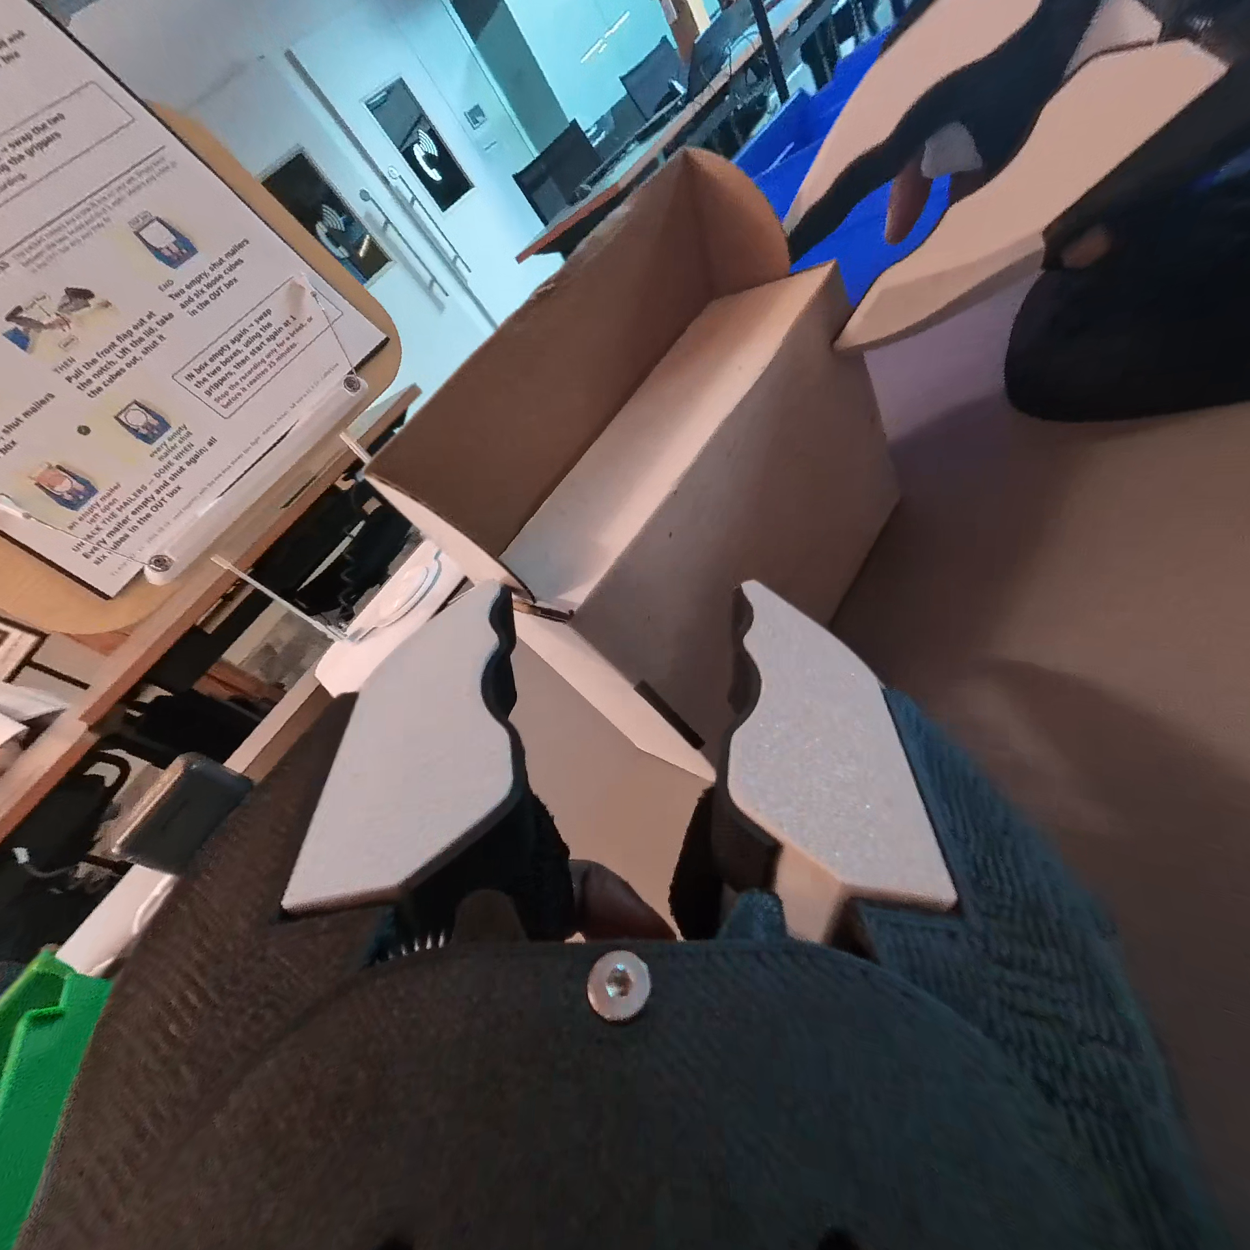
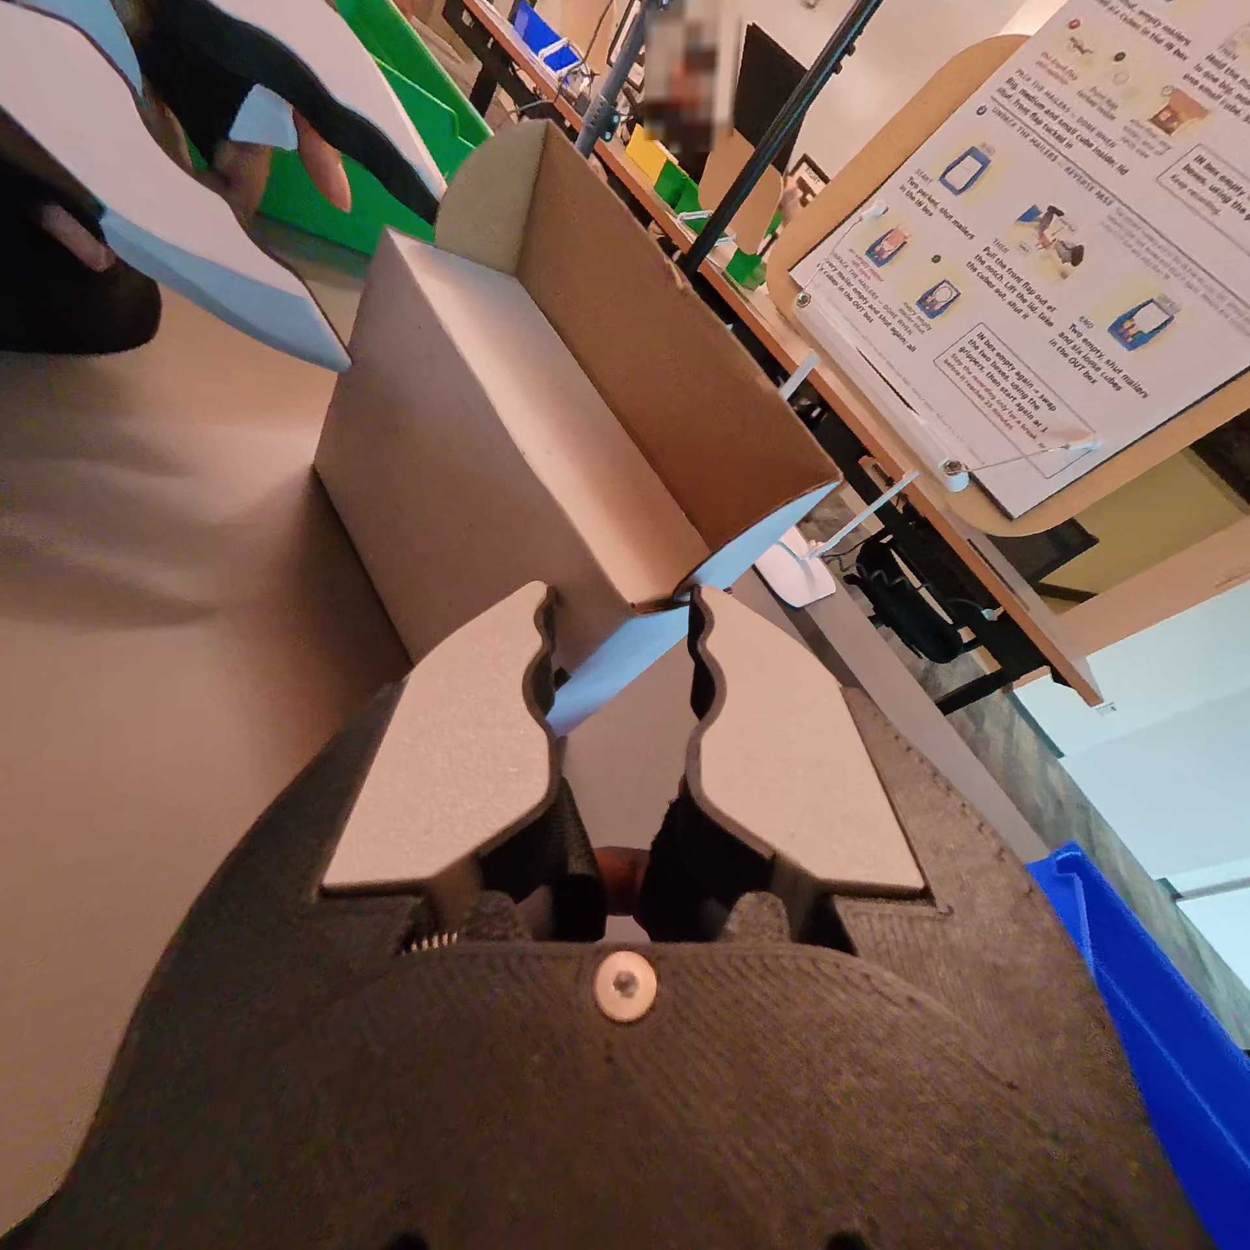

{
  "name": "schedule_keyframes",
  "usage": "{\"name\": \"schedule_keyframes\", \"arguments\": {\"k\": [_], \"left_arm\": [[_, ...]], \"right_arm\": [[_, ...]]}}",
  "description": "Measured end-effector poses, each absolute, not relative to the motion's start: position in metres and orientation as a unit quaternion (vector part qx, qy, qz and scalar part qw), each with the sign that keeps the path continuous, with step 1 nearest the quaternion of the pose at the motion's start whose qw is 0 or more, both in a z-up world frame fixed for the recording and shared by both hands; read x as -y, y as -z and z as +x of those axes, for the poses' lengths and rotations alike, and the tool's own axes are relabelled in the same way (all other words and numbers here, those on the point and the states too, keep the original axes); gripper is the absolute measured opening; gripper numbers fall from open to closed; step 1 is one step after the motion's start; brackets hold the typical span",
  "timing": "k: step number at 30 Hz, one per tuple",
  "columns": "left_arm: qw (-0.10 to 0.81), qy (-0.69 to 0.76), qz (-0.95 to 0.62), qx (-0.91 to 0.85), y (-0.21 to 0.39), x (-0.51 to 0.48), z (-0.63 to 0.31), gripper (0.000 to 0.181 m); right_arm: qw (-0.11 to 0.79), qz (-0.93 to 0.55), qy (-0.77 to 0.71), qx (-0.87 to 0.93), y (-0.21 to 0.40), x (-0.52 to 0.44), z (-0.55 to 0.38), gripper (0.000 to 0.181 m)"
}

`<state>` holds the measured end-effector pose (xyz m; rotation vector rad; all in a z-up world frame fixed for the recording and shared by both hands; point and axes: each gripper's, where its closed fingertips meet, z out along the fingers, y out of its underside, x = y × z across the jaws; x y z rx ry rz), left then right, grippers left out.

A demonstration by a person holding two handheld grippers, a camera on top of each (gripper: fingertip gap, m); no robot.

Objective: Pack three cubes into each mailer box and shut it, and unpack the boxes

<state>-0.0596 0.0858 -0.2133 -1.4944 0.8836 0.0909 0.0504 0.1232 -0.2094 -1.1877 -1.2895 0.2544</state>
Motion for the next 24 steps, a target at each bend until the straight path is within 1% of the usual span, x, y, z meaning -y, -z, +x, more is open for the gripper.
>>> {"name": "schedule_keyframes", "arguments": {"k": [4,7,9,13,14,15,17,18,20,24], "left_arm": [[0.635,-0.062,-0.655,-0.405,0.218,-0.083,-0.059,0.058],[0.633,-0.061,-0.657,-0.405,0.215,-0.082,-0.062,0.052],[0.644,-0.041,-0.657,-0.390,0.207,-0.081,-0.066,0.053],[0.689,0.012,-0.629,-0.360,0.174,-0.080,-0.074,0.060],[0.705,0.031,-0.619,-0.343,0.162,-0.082,-0.076,0.058],[0.720,0.052,-0.615,-0.318,0.150,-0.086,-0.080,0.049],[0.730,0.100,-0.624,-0.260,0.134,-0.100,-0.089,0.030],[0.729,0.123,-0.632,-0.233,0.130,-0.109,-0.092,0.023],[0.716,0.163,-0.649,-0.199,0.131,-0.122,-0.093,0.013],[0.694,0.210,-0.663,-0.188,0.146,-0.129,-0.083,0.003]], "right_arm": [[0.633,-0.518,-0.102,0.566,0.210,-0.124,0.052,0.037],[0.627,-0.515,-0.094,0.577,0.213,-0.124,0.053,0.037],[0.624,-0.517,-0.108,0.575,0.210,-0.124,0.054,0.044],[0.628,-0.515,-0.182,0.554,0.187,-0.118,0.055,0.050],[0.636,-0.515,-0.208,0.536,0.175,-0.118,0.056,0.047],[0.647,-0.517,-0.240,0.506,0.160,-0.120,0.057,0.038],[0.659,-0.532,-0.309,0.433,0.130,-0.130,0.061,0.009],[0.654,-0.546,-0.338,0.398,0.120,-0.138,0.063,0.003],[0.623,-0.583,-0.379,0.358,0.116,-0.156,0.061,0.000],[0.558,-0.633,-0.409,0.346,0.140,-0.171,0.047,0.000]]}}
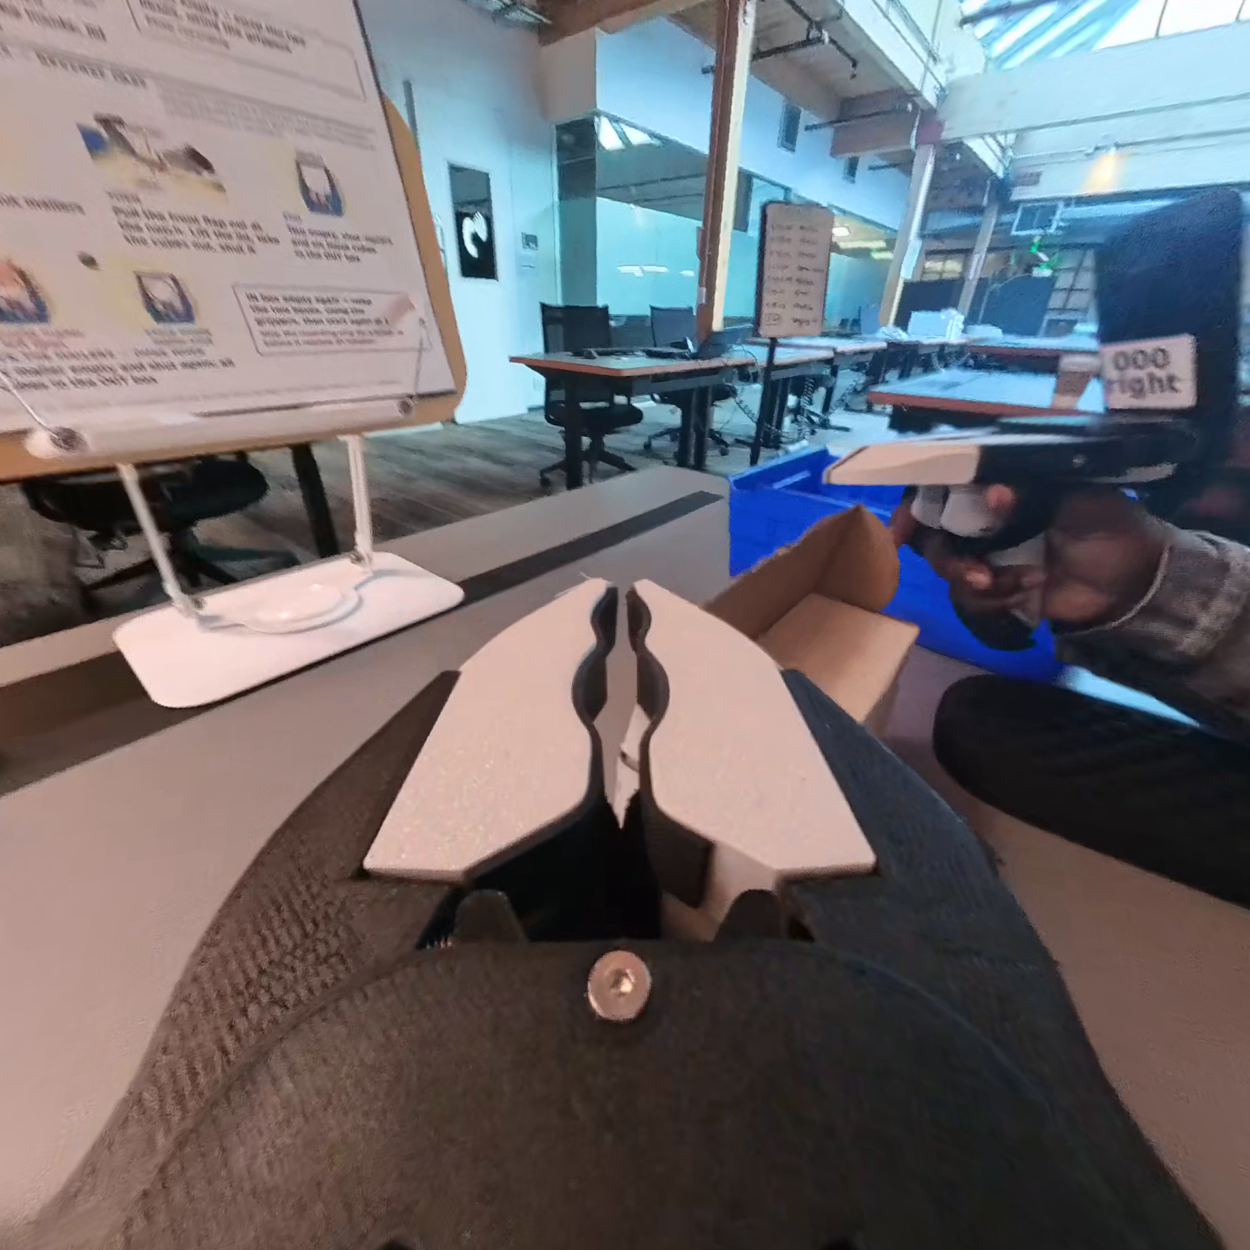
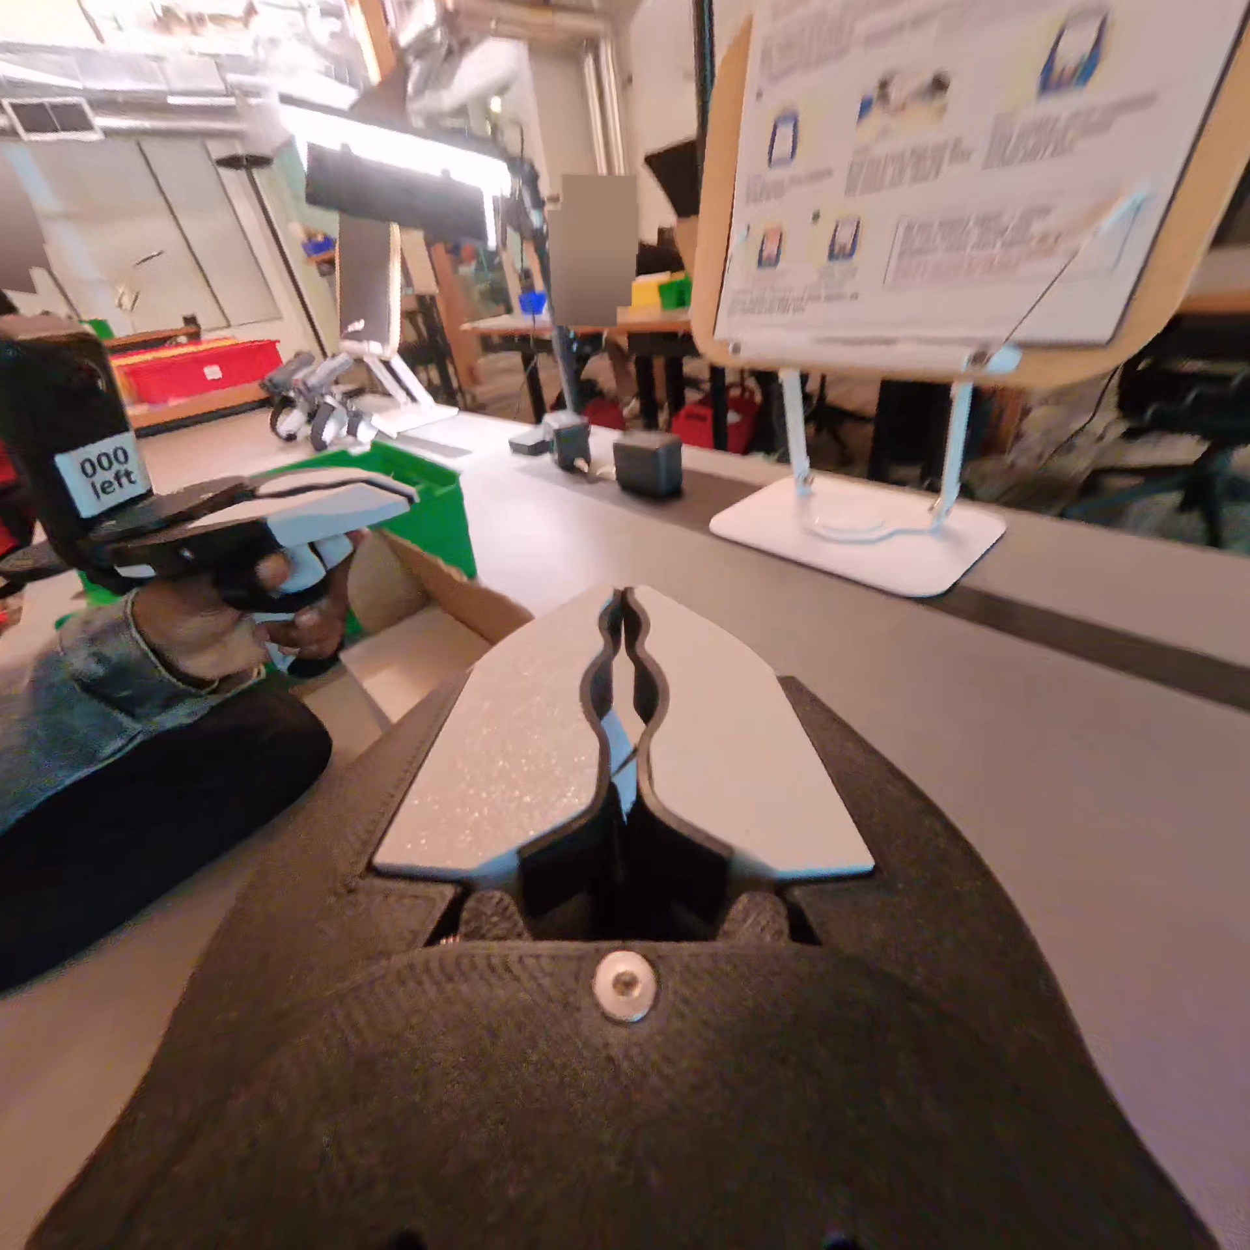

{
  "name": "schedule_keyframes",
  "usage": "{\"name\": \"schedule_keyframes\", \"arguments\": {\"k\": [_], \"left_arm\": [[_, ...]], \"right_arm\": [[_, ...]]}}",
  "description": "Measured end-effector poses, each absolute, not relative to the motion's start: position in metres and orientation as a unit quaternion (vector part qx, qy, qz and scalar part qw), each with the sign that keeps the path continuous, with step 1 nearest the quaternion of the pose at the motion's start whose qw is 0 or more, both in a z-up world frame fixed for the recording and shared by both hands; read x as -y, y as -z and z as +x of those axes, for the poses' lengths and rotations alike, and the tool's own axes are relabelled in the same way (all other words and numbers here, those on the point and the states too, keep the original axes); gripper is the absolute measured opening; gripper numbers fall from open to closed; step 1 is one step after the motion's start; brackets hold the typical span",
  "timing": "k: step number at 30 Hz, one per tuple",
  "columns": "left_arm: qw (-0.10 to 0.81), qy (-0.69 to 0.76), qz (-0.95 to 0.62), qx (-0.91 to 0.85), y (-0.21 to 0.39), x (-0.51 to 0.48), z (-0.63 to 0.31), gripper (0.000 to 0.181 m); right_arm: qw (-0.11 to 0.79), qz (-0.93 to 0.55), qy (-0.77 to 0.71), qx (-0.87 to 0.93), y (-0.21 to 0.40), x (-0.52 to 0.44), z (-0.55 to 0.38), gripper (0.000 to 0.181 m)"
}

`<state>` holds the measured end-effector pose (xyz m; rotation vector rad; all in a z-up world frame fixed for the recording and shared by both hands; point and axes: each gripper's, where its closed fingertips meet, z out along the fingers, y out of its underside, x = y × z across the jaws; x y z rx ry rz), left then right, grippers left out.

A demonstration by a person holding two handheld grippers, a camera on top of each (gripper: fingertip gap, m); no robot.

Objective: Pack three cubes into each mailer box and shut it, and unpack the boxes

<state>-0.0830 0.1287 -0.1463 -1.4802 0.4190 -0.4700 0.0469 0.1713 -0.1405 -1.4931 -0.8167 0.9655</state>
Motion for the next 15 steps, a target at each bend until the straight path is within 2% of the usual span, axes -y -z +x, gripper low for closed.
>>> {"name": "schedule_keyframes", "arguments": {"k": [2,15], "left_arm": [[0.693,0.224,-0.657,-0.195,0.148,-0.124,-0.079,0.000],[0.680,0.213,-0.666,-0.223,0.155,-0.114,-0.067,0.000]], "right_arm": [[0.545,-0.639,-0.414,0.352,0.152,-0.169,0.044,0.000],[0.593,-0.621,-0.346,0.379,0.152,-0.158,0.041,0.000]]}}
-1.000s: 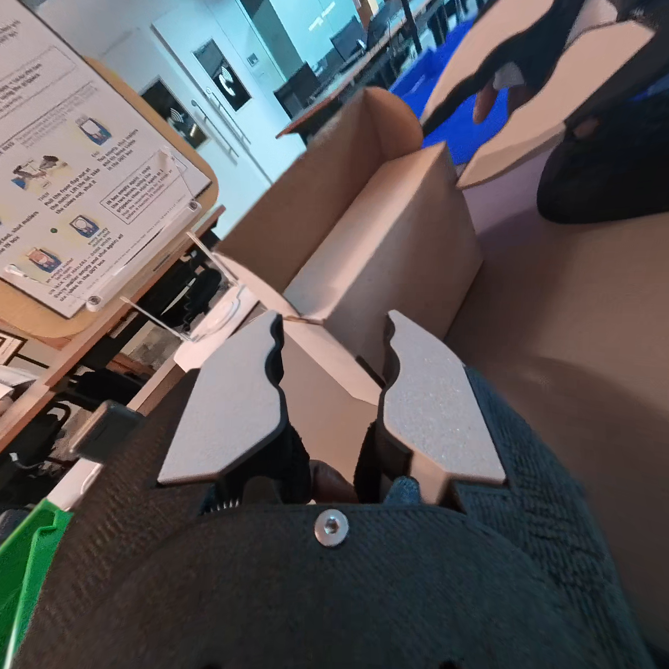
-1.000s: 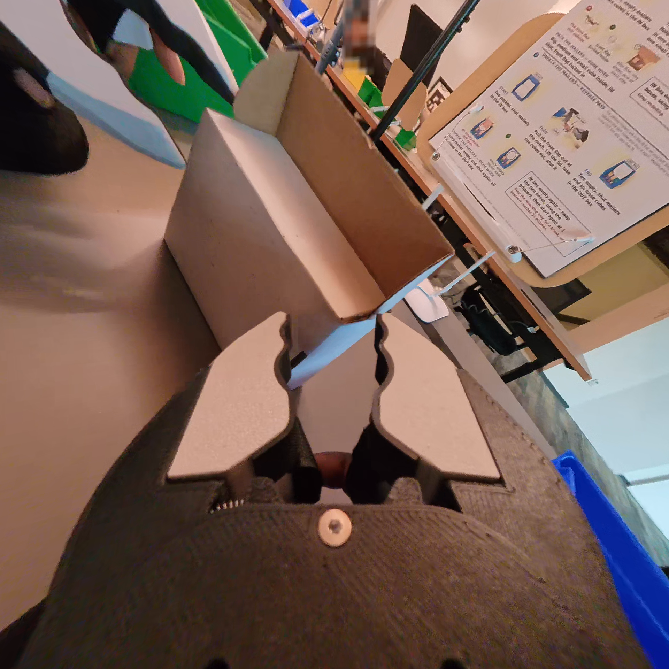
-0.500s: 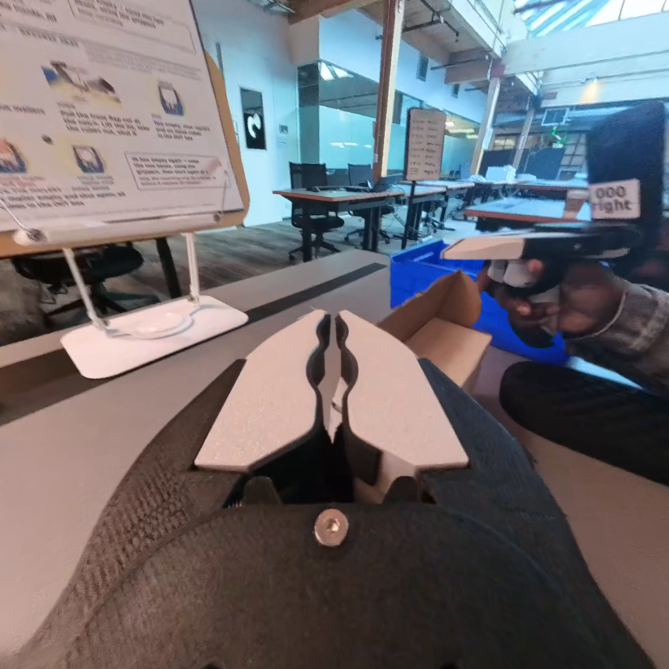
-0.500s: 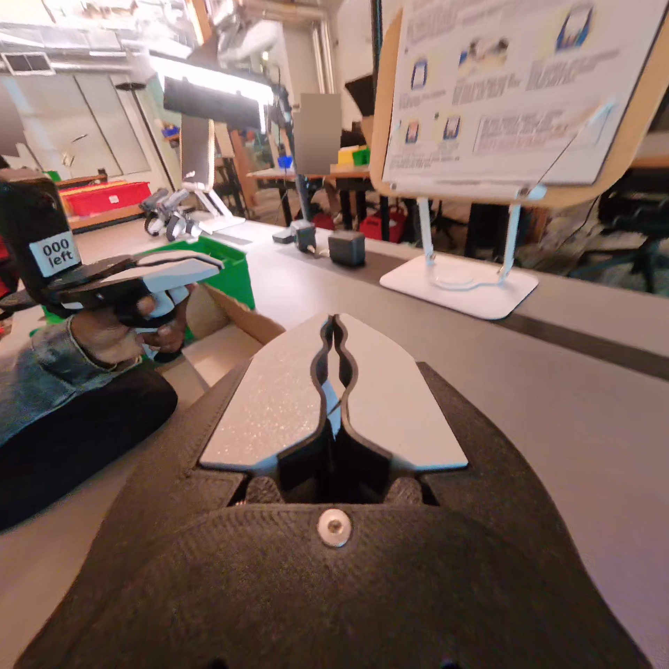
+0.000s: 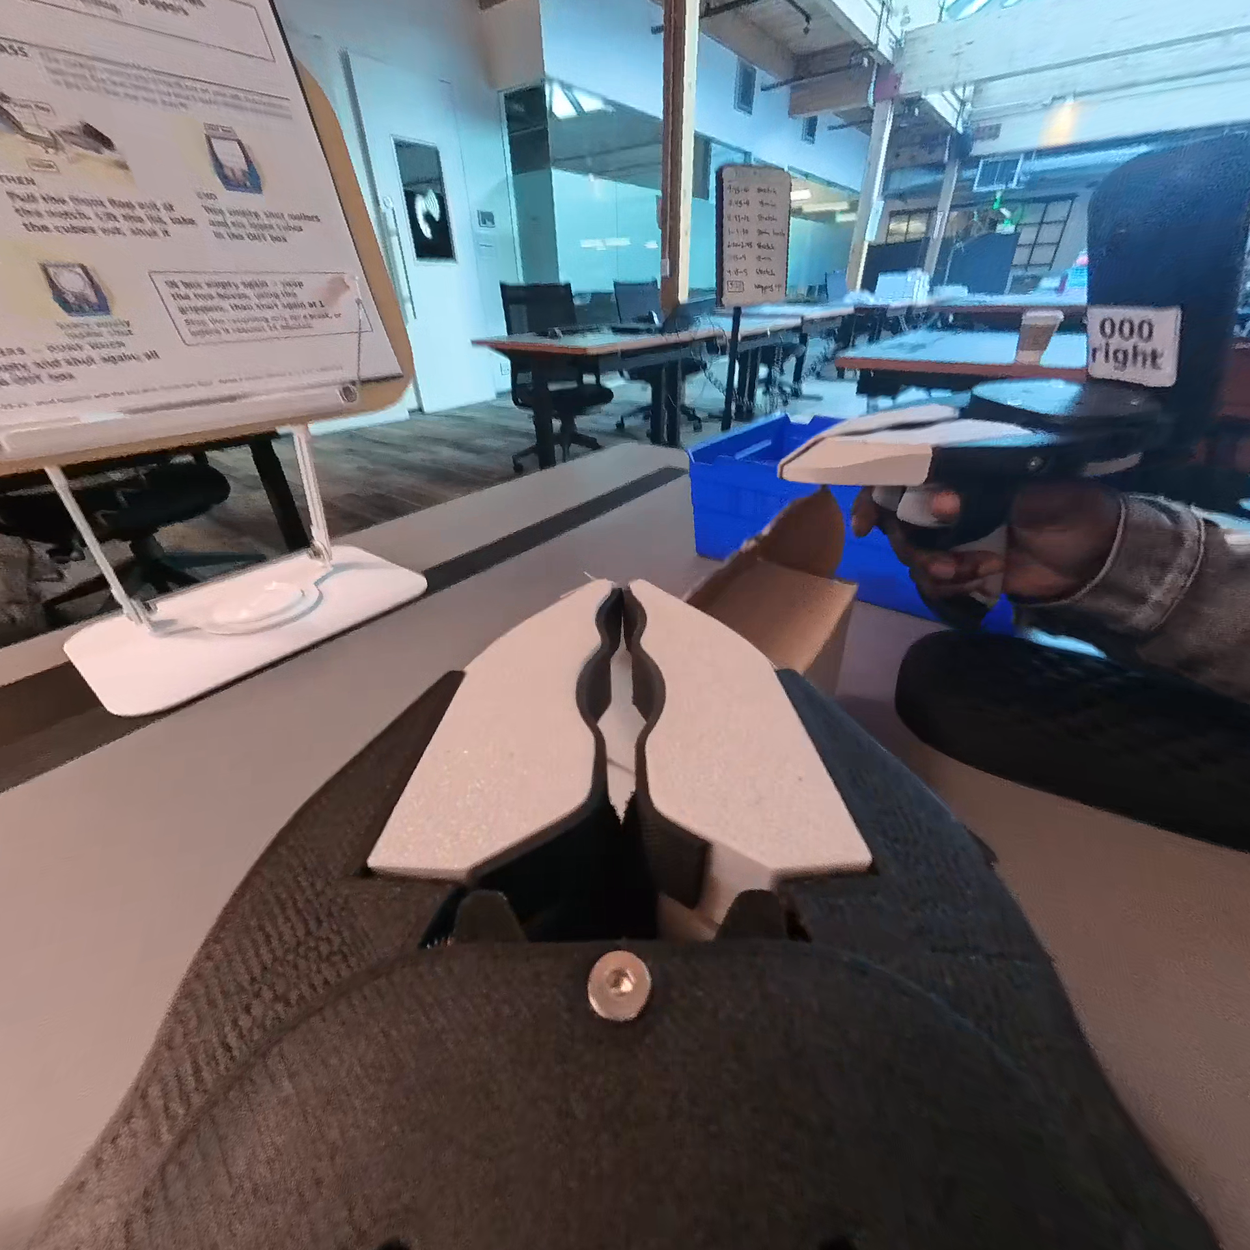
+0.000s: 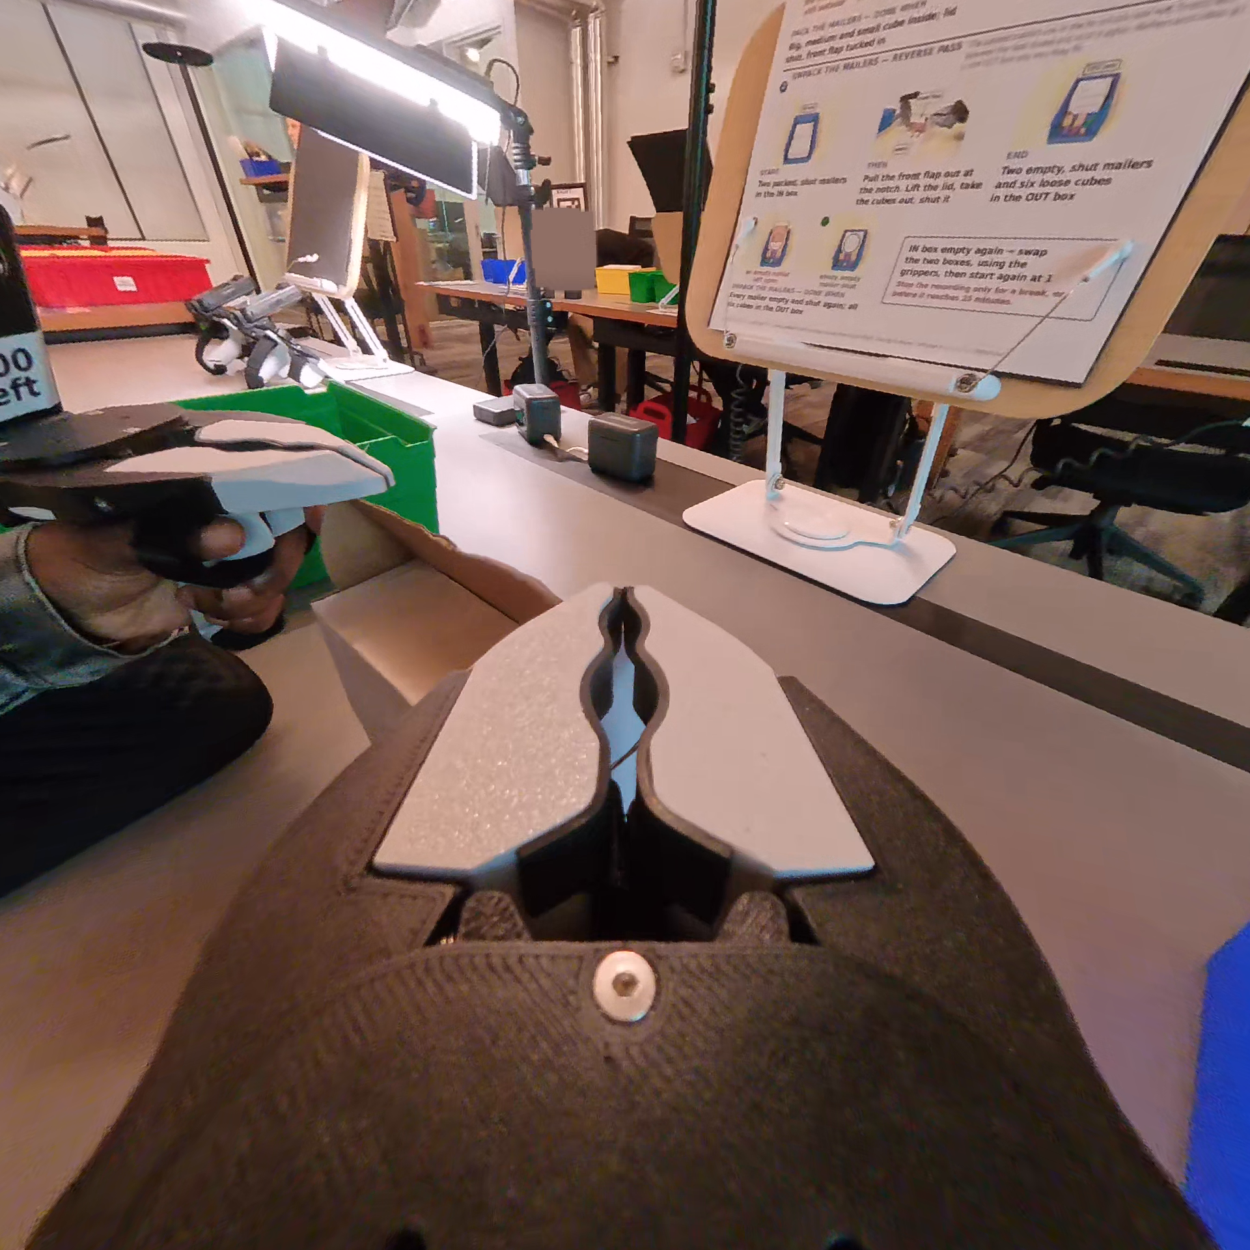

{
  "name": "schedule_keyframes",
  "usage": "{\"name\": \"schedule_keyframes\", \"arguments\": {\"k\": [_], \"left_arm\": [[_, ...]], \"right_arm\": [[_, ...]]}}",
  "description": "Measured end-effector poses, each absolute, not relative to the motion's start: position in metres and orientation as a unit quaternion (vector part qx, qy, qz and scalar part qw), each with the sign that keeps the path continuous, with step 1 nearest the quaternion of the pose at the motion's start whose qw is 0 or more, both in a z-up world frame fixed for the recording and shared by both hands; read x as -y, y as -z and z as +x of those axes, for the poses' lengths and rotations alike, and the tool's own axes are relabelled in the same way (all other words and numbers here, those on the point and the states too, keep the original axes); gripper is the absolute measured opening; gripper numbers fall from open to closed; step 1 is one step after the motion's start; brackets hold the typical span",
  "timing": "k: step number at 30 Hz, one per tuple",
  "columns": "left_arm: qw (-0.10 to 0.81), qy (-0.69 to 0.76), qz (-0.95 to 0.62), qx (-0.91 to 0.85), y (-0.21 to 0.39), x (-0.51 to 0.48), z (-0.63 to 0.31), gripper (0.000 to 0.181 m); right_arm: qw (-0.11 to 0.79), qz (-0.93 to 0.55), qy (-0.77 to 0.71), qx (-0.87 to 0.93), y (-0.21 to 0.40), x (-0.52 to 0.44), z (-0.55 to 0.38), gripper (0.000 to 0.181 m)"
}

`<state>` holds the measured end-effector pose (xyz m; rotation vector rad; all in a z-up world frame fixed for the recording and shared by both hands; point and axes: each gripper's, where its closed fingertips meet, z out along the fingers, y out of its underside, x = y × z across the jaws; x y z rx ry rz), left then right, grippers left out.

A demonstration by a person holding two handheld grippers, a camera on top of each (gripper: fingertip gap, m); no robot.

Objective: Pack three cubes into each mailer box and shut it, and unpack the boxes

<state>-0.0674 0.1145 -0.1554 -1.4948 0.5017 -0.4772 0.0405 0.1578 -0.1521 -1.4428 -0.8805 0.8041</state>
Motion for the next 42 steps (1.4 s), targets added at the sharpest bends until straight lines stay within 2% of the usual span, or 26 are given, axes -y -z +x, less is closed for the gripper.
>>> {"name": "schedule_keyframes", "arguments": {"k": [3,11,19,26,27,29,30,31,32,33,35,37,39,42], "left_arm": [[0.629,0.193,-0.709,-0.252,0.186,-0.116,-0.063,0.000],[0.680,0.212,-0.658,-0.243,0.163,-0.108,-0.068,0.001],[0.600,0.189,-0.720,-0.293,0.199,-0.105,-0.059,0.000],[0.612,0.153,-0.722,-0.285,0.197,-0.106,-0.060,0.000],[0.624,0.145,-0.720,-0.266,0.195,-0.109,-0.065,0.006],[0.649,0.171,-0.709,-0.214,0.184,-0.113,-0.074,0.059],[0.644,0.213,-0.712,-0.179,0.180,-0.113,-0.077,0.074],[0.631,0.259,-0.717,-0.144,0.177,-0.114,-0.080,0.082],[0.613,0.293,-0.725,-0.113,0.180,-0.115,-0.083,0.085],[0.592,0.315,-0.735,-0.099,0.186,-0.116,-0.084,0.087],[0.544,0.335,-0.764,-0.089,0.204,-0.117,-0.082,0.086],[0.512,0.345,-0.782,-0.088,0.215,-0.116,-0.077,0.076],[0.497,0.375,-0.778,-0.086,0.213,-0.112,-0.069,0.060],[0.508,0.358,-0.776,-0.108,0.212,-0.110,-0.068,0.059]], "right_arm": [[0.540,-0.652,-0.314,0.430,0.186,-0.151,0.034,0.000],[0.566,-0.627,-0.342,0.411,0.172,-0.148,0.039,0.000],[0.522,-0.648,-0.328,0.447,0.196,-0.136,0.042,0.000],[0.548,-0.636,-0.292,0.458,0.197,-0.136,0.042,0.000],[0.549,-0.635,-0.303,0.451,0.195,-0.137,0.042,0.000],[0.552,-0.637,-0.351,0.408,0.184,-0.140,0.045,0.022],[0.553,-0.637,-0.384,0.377,0.175,-0.142,0.049,0.029],[0.547,-0.643,-0.412,0.343,0.169,-0.146,0.053,0.036],[0.531,-0.657,-0.435,0.310,0.169,-0.152,0.057,0.054],[0.501,-0.675,-0.455,0.292,0.173,-0.155,0.059,0.062],[0.426,-0.708,-0.491,0.276,0.189,-0.154,0.055,0.076],[0.362,-0.726,-0.512,0.283,0.202,-0.146,0.048,0.079],[0.338,-0.740,-0.502,0.292,0.212,-0.142,0.045,0.061],[0.350,-0.738,-0.487,0.309,0.213,-0.140,0.044,0.054]]}}
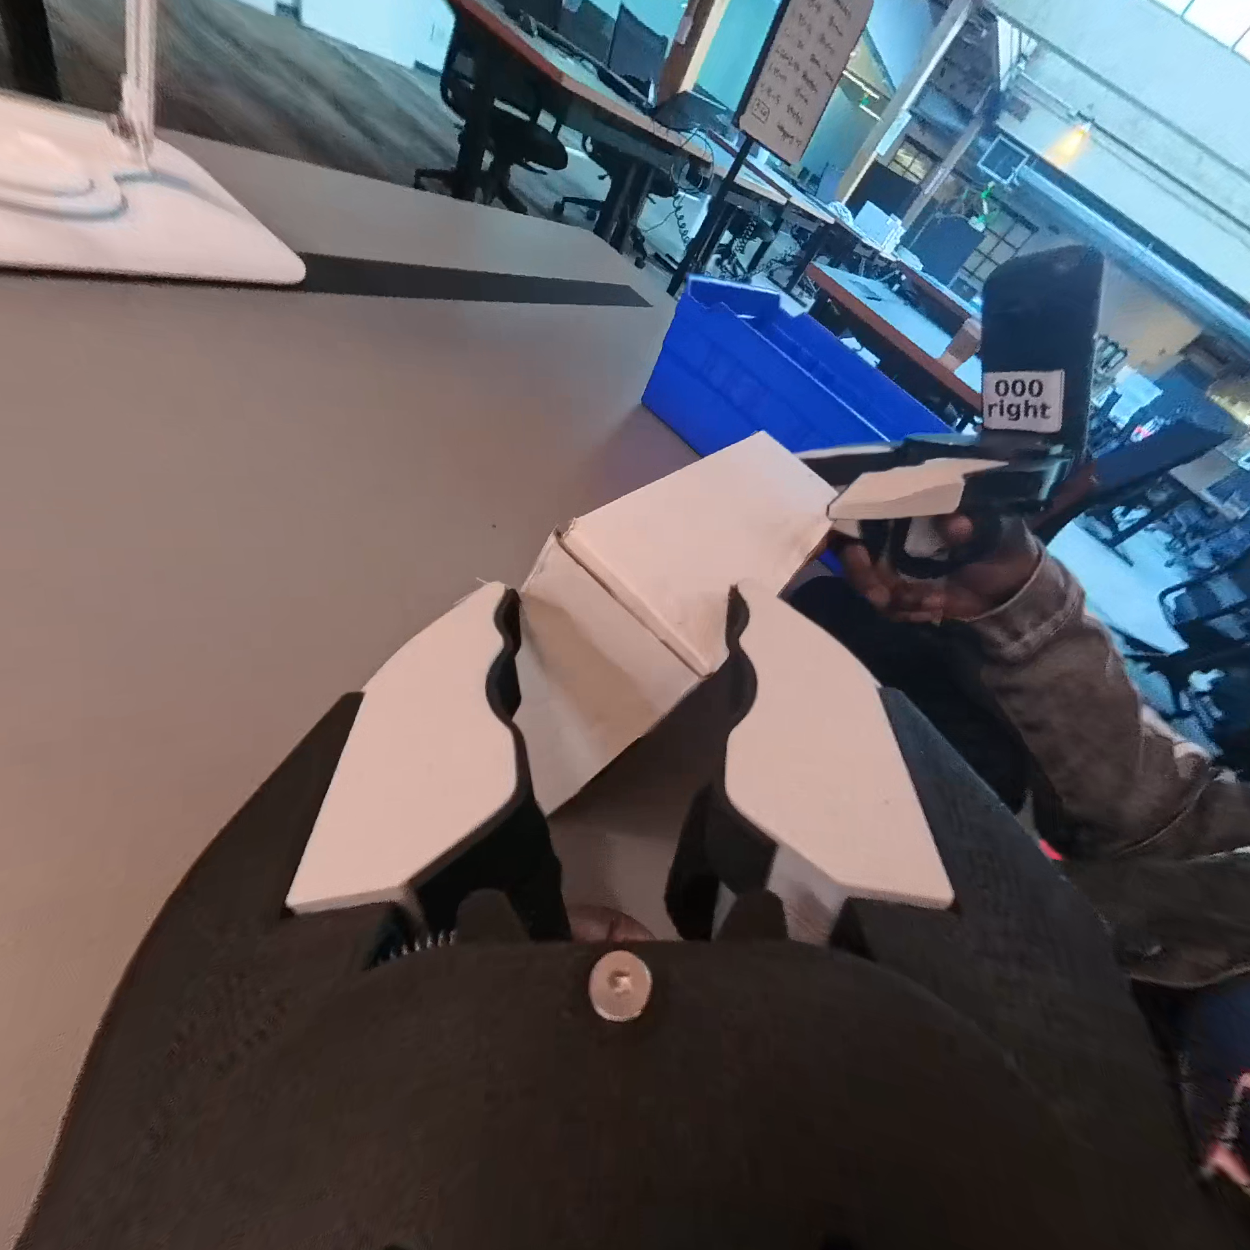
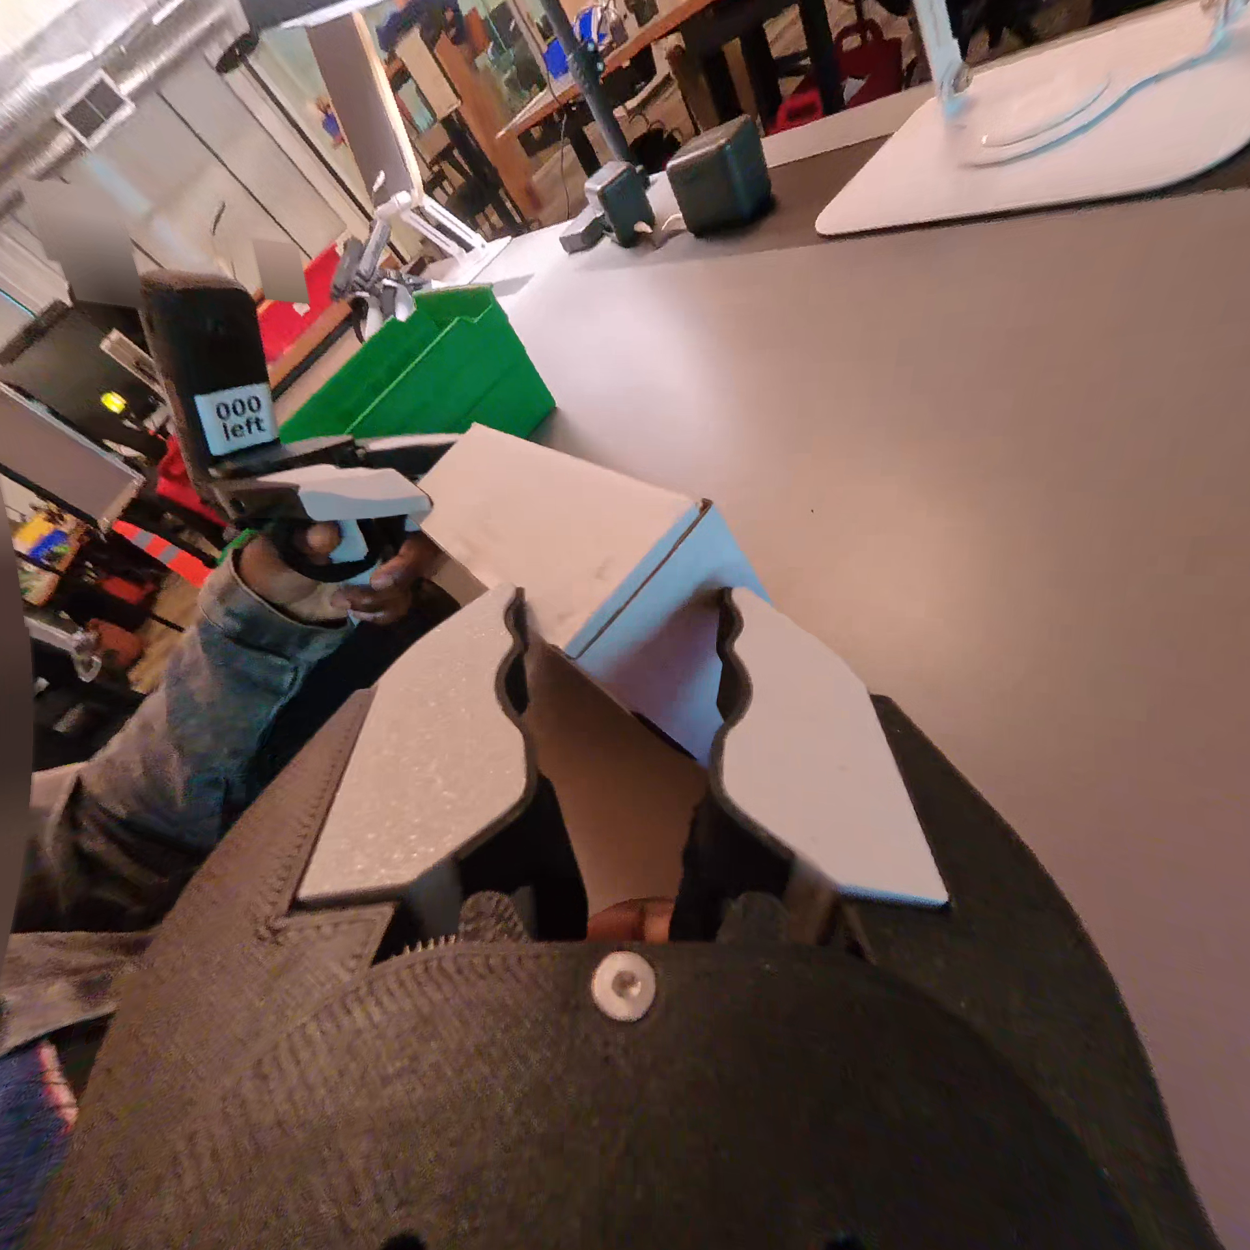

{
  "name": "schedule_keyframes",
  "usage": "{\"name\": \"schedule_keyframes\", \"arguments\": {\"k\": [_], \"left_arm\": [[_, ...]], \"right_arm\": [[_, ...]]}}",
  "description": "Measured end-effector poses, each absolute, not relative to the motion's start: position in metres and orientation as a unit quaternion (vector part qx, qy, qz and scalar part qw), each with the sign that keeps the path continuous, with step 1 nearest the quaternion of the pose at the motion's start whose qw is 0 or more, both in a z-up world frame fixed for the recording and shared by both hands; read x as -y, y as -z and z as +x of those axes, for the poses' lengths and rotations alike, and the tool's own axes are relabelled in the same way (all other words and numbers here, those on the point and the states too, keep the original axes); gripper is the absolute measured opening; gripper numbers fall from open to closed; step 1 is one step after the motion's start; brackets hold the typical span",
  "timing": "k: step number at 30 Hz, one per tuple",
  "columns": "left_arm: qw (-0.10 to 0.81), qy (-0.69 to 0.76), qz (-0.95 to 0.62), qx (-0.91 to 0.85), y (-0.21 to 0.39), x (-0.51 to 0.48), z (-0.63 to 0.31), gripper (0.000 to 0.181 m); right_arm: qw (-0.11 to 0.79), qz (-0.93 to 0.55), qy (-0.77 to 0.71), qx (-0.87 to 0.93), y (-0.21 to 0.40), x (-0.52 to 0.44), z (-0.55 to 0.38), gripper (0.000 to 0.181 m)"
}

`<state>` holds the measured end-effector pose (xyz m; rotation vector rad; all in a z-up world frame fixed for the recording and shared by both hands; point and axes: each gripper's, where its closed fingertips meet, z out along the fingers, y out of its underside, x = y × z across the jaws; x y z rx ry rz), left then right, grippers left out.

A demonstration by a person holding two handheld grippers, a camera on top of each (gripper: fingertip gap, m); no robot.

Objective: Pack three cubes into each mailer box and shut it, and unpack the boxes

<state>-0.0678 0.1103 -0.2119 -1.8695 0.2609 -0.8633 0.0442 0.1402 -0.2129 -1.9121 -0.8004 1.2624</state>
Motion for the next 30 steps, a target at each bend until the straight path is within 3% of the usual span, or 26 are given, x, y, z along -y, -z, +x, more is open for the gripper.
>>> {"name": "schedule_keyframes", "arguments": {"k": [3,6,9,14,19,22,26,30], "left_arm": [[0.566,0.275,-0.758,-0.173,0.207,-0.111,-0.069,0.052],[0.571,0.150,-0.767,-0.251,0.220,-0.111,-0.070,0.041],[0.525,0.137,-0.787,-0.294,0.242,-0.102,-0.064,0.036],[0.482,0.150,-0.797,-0.331,0.254,-0.088,-0.058,0.031],[0.478,0.171,-0.800,-0.319,0.252,-0.087,-0.059,0.044],[0.533,0.159,-0.777,-0.294,0.236,-0.096,-0.064,0.053],[0.616,0.124,-0.738,-0.248,0.213,-0.109,-0.078,0.088],[0.640,0.143,-0.726,-0.207,0.202,-0.113,-0.085,0.104]], "right_arm": [[0.425,-0.705,-0.425,0.376,0.208,-0.139,0.044,0.050],[0.507,-0.678,-0.265,0.462,0.219,-0.143,0.047,0.039],[0.471,-0.697,-0.181,0.509,0.248,-0.141,0.055,0.040],[0.407,-0.725,-0.168,0.530,0.270,-0.134,0.064,0.035],[0.388,-0.725,-0.192,0.535,0.268,-0.128,0.065,0.037],[0.392,-0.715,-0.236,0.529,0.251,-0.123,0.061,0.068],[0.407,-0.674,-0.211,0.580,0.223,-0.119,0.060,0.128],[0.348,-0.651,-0.140,0.660,0.205,-0.114,0.048,0.135]]}}
